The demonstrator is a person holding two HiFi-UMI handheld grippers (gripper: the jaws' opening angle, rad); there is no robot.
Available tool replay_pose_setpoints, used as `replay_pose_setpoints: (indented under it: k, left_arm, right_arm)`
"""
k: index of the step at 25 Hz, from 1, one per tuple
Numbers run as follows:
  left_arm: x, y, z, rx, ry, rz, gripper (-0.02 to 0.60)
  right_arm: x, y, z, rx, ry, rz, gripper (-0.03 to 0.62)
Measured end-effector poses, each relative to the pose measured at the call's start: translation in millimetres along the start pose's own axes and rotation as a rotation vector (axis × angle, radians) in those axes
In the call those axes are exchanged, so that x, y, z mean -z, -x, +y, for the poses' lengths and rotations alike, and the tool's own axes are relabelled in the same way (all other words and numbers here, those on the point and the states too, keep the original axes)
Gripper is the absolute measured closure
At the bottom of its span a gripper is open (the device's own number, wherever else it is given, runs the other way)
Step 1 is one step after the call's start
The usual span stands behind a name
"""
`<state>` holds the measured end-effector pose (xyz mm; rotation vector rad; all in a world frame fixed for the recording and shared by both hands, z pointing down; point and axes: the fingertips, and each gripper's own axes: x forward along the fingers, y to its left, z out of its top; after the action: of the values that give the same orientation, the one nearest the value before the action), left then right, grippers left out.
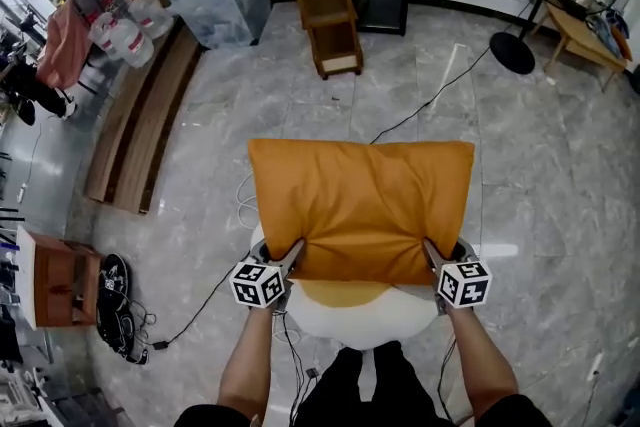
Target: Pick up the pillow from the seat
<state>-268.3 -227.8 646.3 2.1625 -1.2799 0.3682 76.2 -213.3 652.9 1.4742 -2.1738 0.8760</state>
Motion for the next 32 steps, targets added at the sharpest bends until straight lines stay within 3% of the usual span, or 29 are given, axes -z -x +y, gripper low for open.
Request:
replay_pose_setpoints:
  k: [7,12,21,26,32]
  left_arm:
    - [-94,79,-55,-0.024,-0.089,-0.186,0.322]
    - [-169,122,-84,-0.024,-0.172,-0.351,0.325]
    - [-254,204,-152,-0.012,-0.3,-0.573,0.327]
    - [-275,223,-177,-0.006,-0.326,-0.653,0.331]
    - [-275,226,-186,-0.006,-0.337,-0.684,0.336]
  right_arm:
    - [-86,91,35,0.022,0.086,-0.181,0.391]
    - [-160,137,59,0.014,0.141,-0.376,0.391]
    - [-238,242,91,0.028,0.216,-0.632,0.391]
    - [-267,272,96,0.057,0.256,-0.739,0.401]
    - [-269,279,96,0.08,0.263,-0.764,0.419]
